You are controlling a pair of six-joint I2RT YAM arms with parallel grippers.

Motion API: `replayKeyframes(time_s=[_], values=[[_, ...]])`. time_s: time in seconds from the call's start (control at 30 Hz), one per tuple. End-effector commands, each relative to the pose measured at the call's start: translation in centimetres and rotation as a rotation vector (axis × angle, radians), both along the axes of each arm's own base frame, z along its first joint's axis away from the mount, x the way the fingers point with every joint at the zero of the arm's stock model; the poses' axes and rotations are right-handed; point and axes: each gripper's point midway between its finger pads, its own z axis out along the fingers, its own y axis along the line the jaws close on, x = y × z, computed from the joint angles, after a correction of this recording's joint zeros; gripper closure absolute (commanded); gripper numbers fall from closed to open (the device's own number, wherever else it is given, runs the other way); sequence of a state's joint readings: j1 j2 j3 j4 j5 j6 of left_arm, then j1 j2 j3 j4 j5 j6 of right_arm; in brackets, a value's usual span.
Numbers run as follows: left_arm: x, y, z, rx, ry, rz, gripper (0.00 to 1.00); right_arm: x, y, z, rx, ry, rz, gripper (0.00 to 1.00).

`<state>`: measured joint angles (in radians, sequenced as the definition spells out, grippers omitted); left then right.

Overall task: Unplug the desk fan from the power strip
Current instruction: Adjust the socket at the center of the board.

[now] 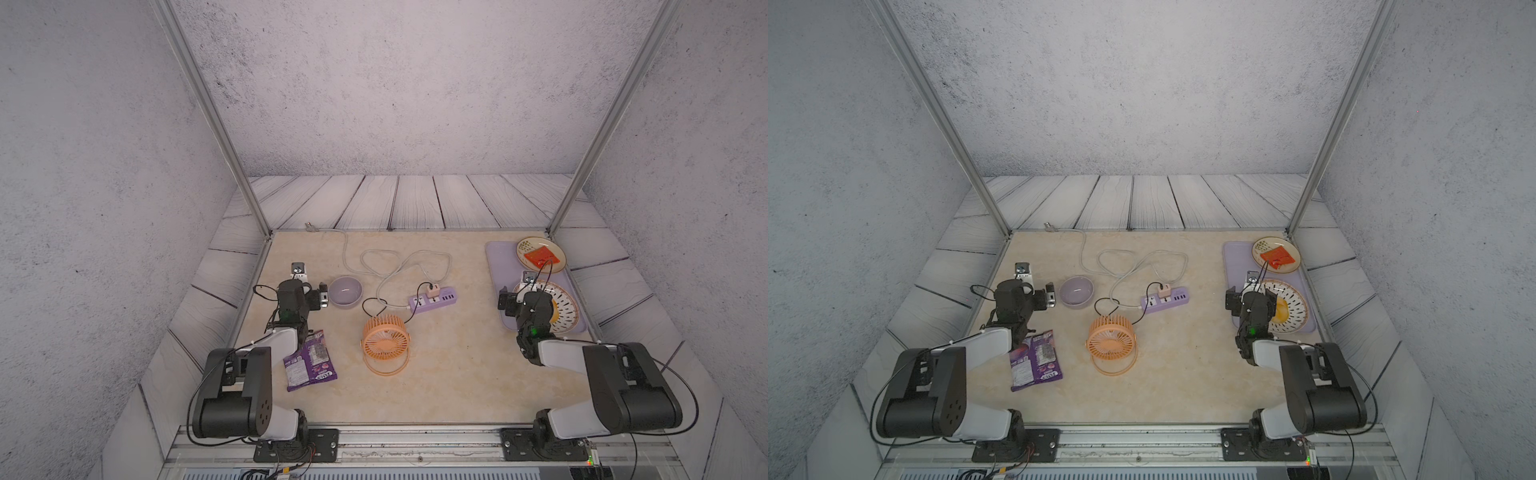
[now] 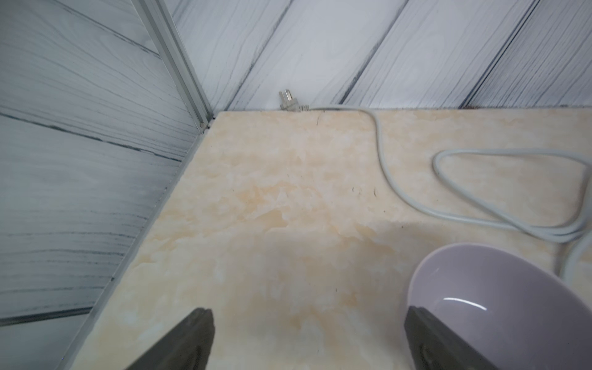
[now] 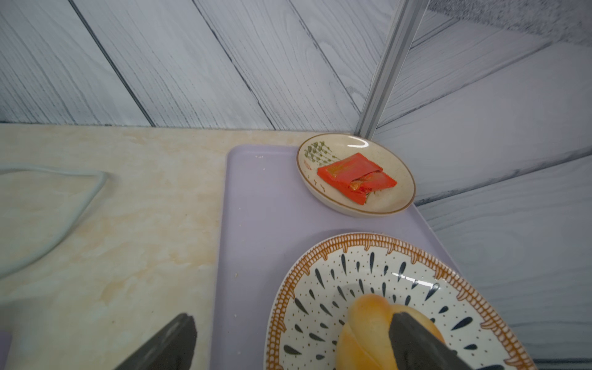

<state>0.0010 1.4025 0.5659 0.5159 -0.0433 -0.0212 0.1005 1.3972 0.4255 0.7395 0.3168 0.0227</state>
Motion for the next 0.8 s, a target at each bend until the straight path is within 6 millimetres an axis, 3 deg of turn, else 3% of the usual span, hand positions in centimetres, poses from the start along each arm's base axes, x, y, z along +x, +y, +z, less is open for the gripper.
replayKeyframes(time_s=[0.0, 0.17, 0.27, 0.37, 0.5, 0.67, 0.77], values=[[-0.3, 0.5, 1.5, -0.020, 0.002, 0.029, 0.00, 0.1, -0.2, 3.7, 0.043, -0.040, -0.022, 0.01], [0.0, 2.3, 5.8, -0.336, -0.139, 0.260, 0.00, 0.9, 1.4, 9.6, 0.149, -0.068, 0.043, 0.01], [0.3, 1.9, 6.9, -0.527, -0.109, 0.298, 0.00, 0.9, 2.6, 12.3, 0.257, -0.050, 0.084, 0.01], [1.2, -0.5, 8.7, -0.665, -0.123, 0.166, 0.00, -0.4, 2.4, 12.8, 0.444, 0.013, -0.011, 0.01], [1.9, -4.0, 12.3, -0.719, -0.145, -0.053, 0.00, -0.4, 6.0, 14.0, 0.564, 0.042, 0.172, 0.01], [2.0, -10.1, 14.4, -0.637, -0.016, -0.301, 0.06, -1.1, 10.3, 12.7, 0.649, 0.287, 0.360, 0.01], [1.9, -13.7, 14.1, -0.578, 0.068, -0.414, 0.09, -2.0, 11.3, 11.2, 0.695, 0.364, 0.388, 0.04]])
